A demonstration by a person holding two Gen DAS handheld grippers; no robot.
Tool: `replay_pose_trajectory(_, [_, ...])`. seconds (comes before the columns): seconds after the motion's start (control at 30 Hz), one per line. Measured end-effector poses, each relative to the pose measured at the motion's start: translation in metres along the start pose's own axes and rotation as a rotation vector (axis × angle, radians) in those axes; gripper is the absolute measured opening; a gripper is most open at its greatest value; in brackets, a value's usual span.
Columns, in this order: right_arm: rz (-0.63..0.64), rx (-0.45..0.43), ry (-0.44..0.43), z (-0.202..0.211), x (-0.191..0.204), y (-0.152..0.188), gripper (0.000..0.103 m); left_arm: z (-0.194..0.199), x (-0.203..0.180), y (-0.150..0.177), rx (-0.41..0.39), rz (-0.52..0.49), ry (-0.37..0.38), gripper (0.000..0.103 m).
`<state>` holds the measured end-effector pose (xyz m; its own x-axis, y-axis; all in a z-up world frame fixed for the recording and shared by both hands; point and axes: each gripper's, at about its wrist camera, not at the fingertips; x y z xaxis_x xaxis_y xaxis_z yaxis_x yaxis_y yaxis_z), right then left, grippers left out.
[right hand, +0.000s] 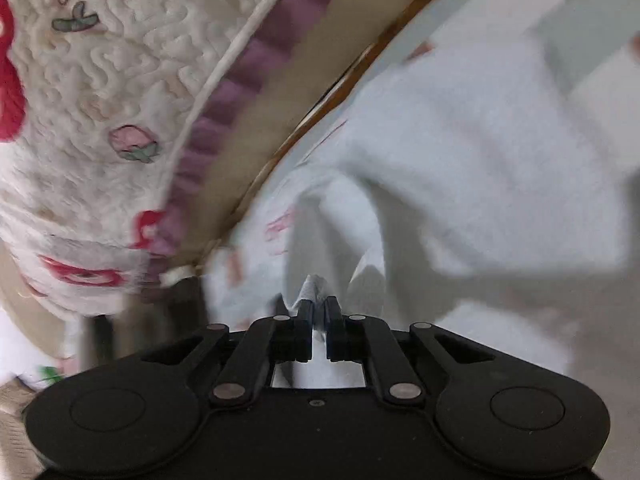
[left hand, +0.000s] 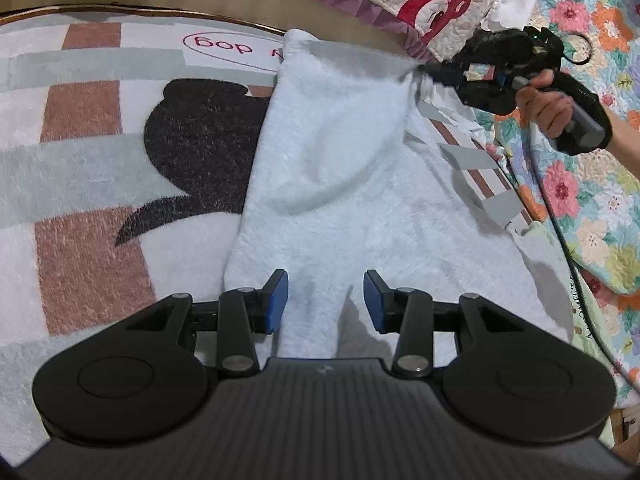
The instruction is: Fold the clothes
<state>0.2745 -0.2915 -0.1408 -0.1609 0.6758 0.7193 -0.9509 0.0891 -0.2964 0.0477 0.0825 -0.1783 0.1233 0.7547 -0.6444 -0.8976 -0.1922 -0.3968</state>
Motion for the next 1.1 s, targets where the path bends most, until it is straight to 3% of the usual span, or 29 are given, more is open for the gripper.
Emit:
replay_pose_trajectory(0.1, [0.013, -0.140, -0.161, 0.022, 0.005, -0.006, 0.004, 0.004, 0.000, -0.002, -0.010, -0.002, 0.017, 0.041])
replay_pose_trajectory(0.17, [0.124, -0.227, -0.169, 0.034, 0.015, -0.016, 0.003, 0.006, 0.000, -0.002, -0.013, -0.013, 0.026, 0.041])
replay_pose_trajectory(0.2, [0.198, -0.242, -0.095, 0.037, 0.022, -0.023, 0.003, 0.007, 0.000, -0.002, -0.014, -0.019, 0.032, 0.041])
replay_pose_trajectory(0.27, [0.366, -0.188, 0.133, 0.030, 0.039, -0.033, 0.004, 0.008, -0.001, -0.003, -0.013, -0.029, 0.037, 0.041])
replay_pose_trajectory(0.33, [0.563, -0.130, 0.293, 0.015, 0.066, -0.029, 0.005, 0.008, -0.001, -0.003, -0.016, -0.031, 0.035, 0.041])
replay_pose_trajectory(0.4, [0.736, -0.073, 0.370, -0.005, 0.094, -0.010, 0.010, 0.007, 0.001, -0.003, -0.014, -0.023, 0.033, 0.041])
replay_pose_trajectory(0.5, [0.880, 0.007, 0.444, -0.031, 0.113, 0.024, 0.024, 0.005, 0.001, -0.002, -0.012, -0.026, 0.031, 0.041])
replay_pose_trajectory(0.57, [0.887, 0.018, 0.529, -0.041, 0.114, 0.041, 0.026, 0.005, -0.001, -0.001, -0.009, -0.038, 0.030, 0.041])
replay_pose_trajectory(0.63, [0.812, 0.025, 0.604, -0.049, 0.102, 0.055, 0.026, 0.005, -0.002, -0.001, -0.009, -0.052, 0.028, 0.041])
replay_pose_trajectory(0.87, [0.574, 0.032, 0.724, -0.062, 0.050, 0.072, 0.026, -0.002, -0.002, 0.002, 0.006, -0.052, -0.008, 0.041])
replay_pose_trajectory(0.9, [0.580, 0.016, 0.740, -0.064, 0.048, 0.071, 0.022, -0.002, -0.003, 0.002, 0.003, -0.057, -0.021, 0.041])
replay_pose_trajectory(0.93, [0.605, -0.009, 0.740, -0.063, 0.048, 0.070, 0.000, -0.002, -0.004, 0.002, -0.005, -0.064, -0.036, 0.041])
replay_pose_trajectory(1.1, [0.788, -0.125, 0.681, -0.035, 0.074, 0.062, 0.000, -0.002, -0.015, 0.004, -0.037, -0.145, -0.109, 0.041])
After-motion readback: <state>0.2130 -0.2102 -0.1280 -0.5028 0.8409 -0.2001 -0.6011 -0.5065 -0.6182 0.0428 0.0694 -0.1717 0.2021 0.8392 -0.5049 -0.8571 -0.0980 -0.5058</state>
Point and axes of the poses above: each gripper's, at about its wrist camera, not at the fingertips, and z roughly against the way its jaws point, x to its left, y to its underside, and after that the axes turned 14 degrees about z, right-handed
